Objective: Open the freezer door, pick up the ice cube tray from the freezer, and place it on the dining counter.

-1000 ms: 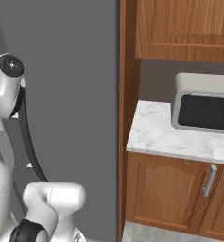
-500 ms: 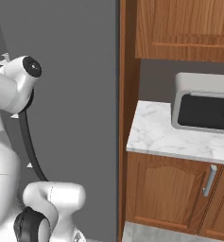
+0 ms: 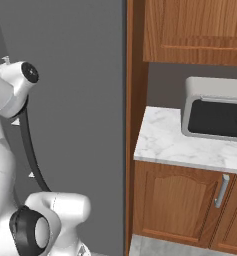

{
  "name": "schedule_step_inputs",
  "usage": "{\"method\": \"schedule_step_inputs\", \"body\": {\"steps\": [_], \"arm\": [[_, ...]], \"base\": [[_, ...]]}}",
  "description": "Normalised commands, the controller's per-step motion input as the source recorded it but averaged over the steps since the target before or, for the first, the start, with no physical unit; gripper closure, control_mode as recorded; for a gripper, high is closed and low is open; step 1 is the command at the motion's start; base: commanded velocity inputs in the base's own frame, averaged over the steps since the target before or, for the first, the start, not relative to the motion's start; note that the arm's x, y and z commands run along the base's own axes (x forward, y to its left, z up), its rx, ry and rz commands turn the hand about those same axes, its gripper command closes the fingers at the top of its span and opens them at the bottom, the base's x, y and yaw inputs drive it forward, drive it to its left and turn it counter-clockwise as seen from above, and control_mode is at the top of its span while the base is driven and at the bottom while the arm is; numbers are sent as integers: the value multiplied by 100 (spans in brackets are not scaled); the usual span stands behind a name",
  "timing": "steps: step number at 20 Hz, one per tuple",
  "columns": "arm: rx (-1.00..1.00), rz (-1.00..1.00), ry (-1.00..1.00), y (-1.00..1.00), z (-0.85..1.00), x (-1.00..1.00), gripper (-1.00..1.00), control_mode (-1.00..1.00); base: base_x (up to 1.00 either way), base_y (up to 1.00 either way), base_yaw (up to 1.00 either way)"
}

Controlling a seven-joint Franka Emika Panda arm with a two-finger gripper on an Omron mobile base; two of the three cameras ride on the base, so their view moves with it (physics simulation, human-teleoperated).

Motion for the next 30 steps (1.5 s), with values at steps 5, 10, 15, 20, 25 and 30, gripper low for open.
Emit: {"method": "schedule_step_inputs", "body": {"steps": [5, 10, 15, 20, 25, 30], "arm": [[1, 18, -15, 23, -1, 0, -100, -100], [6, 21, -12, 2, -2, 18, -100, -100], [3, 18, -3, 21, -6, 14, -100, -100], [0, 15, -9, 26, -11, 5, -100, -100], [2, 7, -9, 14, -7, 9, -100, -100], [3, 1, -6, 1, -2, 11, -100, -100]], "base": [[0, 0, 0], [0, 0, 0], [0, 0, 0], [0, 0, 0], [0, 0, 0], [0, 0, 0]]}}
